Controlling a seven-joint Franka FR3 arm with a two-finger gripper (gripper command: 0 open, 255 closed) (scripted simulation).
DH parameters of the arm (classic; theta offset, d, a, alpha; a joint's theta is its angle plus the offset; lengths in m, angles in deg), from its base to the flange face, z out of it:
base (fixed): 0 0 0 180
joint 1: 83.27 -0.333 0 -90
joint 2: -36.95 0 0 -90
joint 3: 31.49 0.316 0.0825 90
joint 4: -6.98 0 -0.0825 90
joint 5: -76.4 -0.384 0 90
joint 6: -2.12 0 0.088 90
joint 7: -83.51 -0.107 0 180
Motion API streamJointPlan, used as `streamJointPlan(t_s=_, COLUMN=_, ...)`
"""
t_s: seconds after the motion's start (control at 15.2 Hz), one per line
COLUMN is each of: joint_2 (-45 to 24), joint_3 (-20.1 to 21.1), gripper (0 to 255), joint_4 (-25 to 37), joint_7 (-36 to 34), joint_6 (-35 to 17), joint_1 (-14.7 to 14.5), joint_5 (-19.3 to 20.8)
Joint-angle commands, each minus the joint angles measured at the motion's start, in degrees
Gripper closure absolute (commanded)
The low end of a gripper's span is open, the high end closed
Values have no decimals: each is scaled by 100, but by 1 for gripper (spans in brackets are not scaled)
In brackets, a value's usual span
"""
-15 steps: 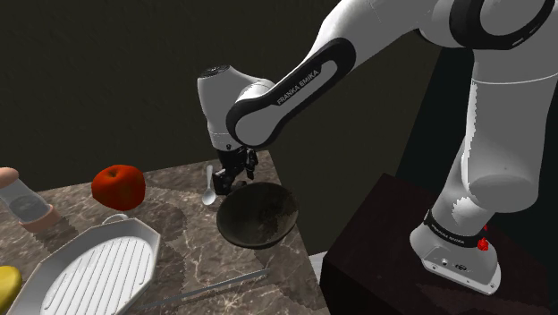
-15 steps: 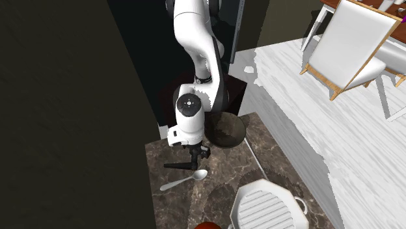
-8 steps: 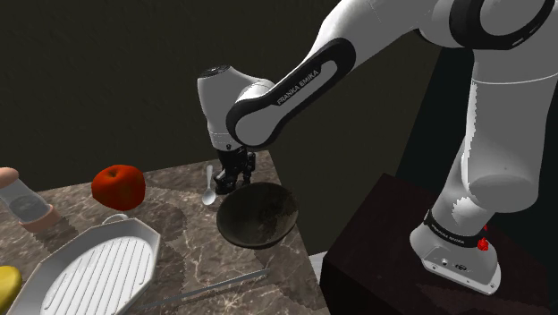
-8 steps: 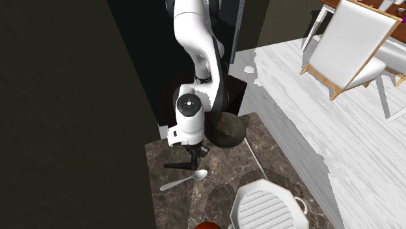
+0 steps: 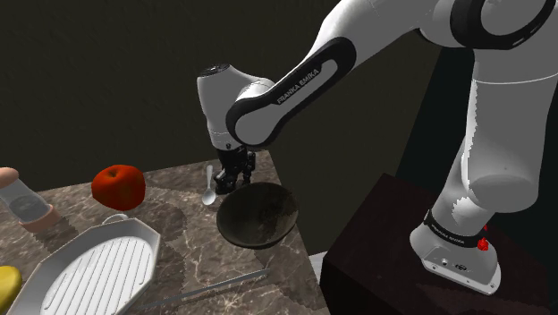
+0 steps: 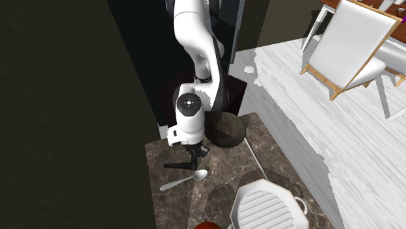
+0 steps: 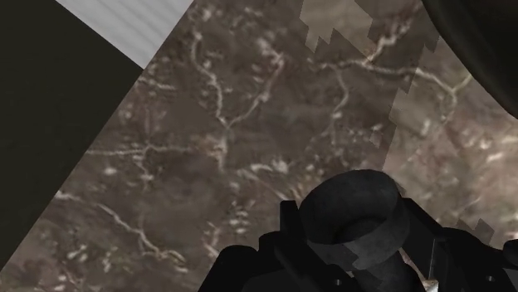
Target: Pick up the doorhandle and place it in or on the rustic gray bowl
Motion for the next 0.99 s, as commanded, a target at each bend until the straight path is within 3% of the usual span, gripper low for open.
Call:
streamJointPlan(t_s=0.0, joint_2=62, joint_3=12, gripper=255, joint_4=50, joint_7=25, joint_6=104, joint_1=10, joint_5=-36)
streamJointPlan(t_s=0.92, joint_2=498, joint_3=80, gripper=255, joint_4=618, joint_7=198, joint_6=1064, joint_1=64, joint_5=-287)
